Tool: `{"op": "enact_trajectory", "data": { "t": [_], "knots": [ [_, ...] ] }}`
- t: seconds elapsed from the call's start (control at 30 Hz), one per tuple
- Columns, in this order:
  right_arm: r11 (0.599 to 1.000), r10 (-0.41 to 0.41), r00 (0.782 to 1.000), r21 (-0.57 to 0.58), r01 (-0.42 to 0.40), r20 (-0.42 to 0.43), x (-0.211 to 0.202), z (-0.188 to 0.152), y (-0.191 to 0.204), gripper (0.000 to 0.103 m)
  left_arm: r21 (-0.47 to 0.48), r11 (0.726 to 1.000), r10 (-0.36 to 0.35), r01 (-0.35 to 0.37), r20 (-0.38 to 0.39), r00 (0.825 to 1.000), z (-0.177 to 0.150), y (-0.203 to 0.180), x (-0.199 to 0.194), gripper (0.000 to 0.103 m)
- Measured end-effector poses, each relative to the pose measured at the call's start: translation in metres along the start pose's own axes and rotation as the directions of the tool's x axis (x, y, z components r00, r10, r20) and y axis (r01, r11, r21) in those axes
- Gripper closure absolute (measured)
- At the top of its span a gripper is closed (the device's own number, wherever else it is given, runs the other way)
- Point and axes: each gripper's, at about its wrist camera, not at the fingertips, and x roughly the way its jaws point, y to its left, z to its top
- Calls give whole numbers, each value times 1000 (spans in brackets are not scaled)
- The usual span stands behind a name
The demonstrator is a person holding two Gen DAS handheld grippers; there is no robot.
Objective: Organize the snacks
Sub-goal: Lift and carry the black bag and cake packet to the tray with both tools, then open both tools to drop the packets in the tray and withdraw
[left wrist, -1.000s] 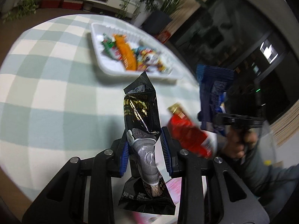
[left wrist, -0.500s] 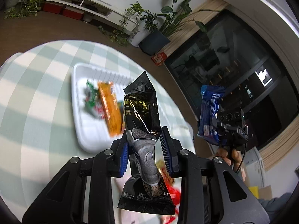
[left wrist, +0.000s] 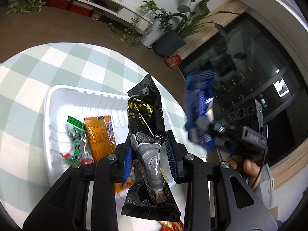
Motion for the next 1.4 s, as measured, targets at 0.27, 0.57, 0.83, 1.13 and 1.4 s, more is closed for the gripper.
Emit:
{"op": "enact_trajectory", "data": {
  "t": [0.27, 0.57, 0.83, 1.13, 1.4],
  "knots": [
    [990, -137, 986, 23, 140, -97, 38, -12, -16, 69, -47, 998, 51, -50, 3, 999, 0, 25, 31, 74],
    [963, -266, 958, -74, 259, -108, 50, -14, -5, 62, -99, 991, 92, -90, 17, 996, 0, 46, 46, 49],
    [963, -266, 959, -83, 258, -103, 45, -22, -1, 47, -82, 993, 92, -89, 32, 995, -3, 41, 34, 36],
    [981, -193, 981, -26, 193, -30, 1, -33, 7, 26, -68, 993, 102, -96, 81, 991, -10, 28, -8, 10],
    [999, -4, 992, -36, 8, 123, -81, -96, 13, 5, 59, 995, 70, -80, 161, 984, -66, -11, -85, 3]
  ]
}}
